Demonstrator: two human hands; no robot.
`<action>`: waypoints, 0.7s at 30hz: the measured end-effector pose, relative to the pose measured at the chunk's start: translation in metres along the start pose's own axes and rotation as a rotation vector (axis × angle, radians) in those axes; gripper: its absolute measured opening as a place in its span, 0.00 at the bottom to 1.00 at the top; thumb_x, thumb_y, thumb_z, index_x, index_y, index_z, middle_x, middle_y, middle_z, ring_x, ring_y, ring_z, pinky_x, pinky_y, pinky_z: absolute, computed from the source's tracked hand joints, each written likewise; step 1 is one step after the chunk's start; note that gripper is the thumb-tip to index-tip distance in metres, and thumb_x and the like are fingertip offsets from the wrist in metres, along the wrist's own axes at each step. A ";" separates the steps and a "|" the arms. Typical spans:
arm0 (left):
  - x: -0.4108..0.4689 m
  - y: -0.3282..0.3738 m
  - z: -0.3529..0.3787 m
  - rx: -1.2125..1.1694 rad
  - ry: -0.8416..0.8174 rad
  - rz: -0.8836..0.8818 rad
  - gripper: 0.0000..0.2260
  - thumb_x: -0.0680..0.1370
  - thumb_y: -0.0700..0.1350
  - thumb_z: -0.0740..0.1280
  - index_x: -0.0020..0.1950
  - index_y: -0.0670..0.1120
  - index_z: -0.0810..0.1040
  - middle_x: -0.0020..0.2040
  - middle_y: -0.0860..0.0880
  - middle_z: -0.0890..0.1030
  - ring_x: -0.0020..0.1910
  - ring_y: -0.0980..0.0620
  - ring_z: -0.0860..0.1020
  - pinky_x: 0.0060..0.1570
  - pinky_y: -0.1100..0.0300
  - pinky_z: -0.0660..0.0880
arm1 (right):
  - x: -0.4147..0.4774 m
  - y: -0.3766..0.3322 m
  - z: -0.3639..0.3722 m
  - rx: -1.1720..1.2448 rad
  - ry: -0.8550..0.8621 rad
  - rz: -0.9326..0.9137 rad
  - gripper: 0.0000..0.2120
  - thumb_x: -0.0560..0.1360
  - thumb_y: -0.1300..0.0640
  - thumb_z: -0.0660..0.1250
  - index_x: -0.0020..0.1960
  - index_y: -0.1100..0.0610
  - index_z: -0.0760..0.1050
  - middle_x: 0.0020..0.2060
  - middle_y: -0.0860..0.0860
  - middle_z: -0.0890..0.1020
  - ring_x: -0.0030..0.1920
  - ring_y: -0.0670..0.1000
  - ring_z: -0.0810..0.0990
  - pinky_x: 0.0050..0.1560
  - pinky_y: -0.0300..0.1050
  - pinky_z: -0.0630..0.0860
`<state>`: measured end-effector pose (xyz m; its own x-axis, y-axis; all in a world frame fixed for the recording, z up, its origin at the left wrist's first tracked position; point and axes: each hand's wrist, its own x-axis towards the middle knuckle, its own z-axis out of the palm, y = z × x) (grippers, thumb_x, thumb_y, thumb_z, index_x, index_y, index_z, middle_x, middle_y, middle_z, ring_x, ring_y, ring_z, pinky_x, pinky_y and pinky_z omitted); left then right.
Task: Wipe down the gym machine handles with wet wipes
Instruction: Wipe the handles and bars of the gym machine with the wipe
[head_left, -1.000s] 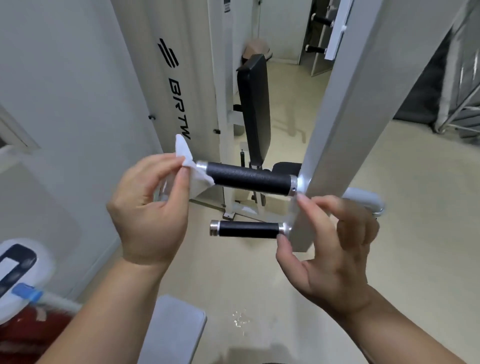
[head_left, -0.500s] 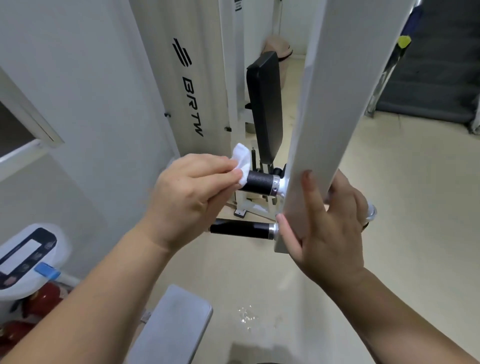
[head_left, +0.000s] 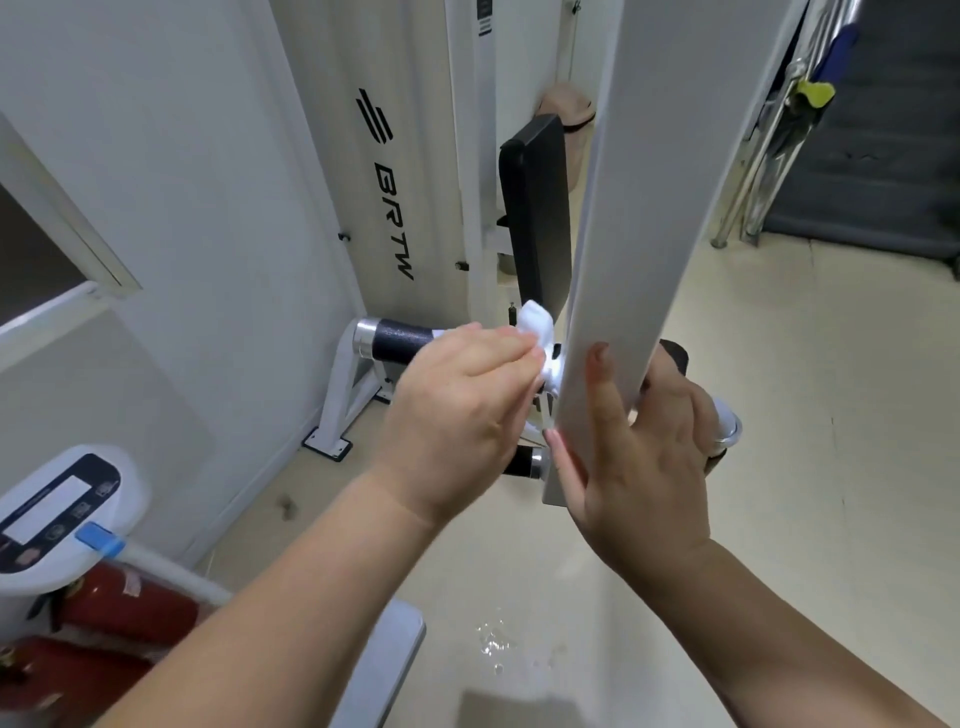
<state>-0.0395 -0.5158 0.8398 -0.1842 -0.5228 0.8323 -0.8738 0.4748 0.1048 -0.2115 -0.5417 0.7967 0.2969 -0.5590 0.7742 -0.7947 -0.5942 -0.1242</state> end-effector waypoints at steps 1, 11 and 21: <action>0.001 -0.002 0.002 -0.002 -0.006 0.017 0.04 0.78 0.36 0.71 0.48 0.38 0.86 0.50 0.44 0.87 0.48 0.43 0.85 0.56 0.49 0.78 | 0.000 0.002 0.000 -0.002 -0.002 -0.005 0.41 0.75 0.48 0.70 0.79 0.48 0.48 0.69 0.65 0.64 0.64 0.63 0.71 0.64 0.61 0.67; -0.011 -0.053 -0.043 0.068 0.061 -0.086 0.04 0.77 0.36 0.73 0.48 0.38 0.87 0.51 0.45 0.87 0.49 0.44 0.86 0.55 0.46 0.80 | 0.000 0.005 -0.002 0.006 -0.002 -0.001 0.39 0.76 0.48 0.70 0.79 0.48 0.49 0.68 0.67 0.66 0.62 0.64 0.71 0.65 0.60 0.67; -0.010 -0.021 -0.006 0.026 0.032 0.060 0.04 0.78 0.38 0.73 0.49 0.38 0.87 0.52 0.43 0.87 0.51 0.43 0.86 0.56 0.46 0.79 | -0.001 0.005 -0.003 0.003 -0.007 -0.009 0.40 0.76 0.48 0.70 0.79 0.48 0.49 0.68 0.67 0.66 0.63 0.63 0.71 0.64 0.60 0.68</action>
<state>-0.0163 -0.5165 0.8328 -0.2230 -0.4710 0.8535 -0.8732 0.4857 0.0399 -0.2171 -0.5420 0.7975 0.3079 -0.5574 0.7710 -0.7905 -0.6009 -0.1187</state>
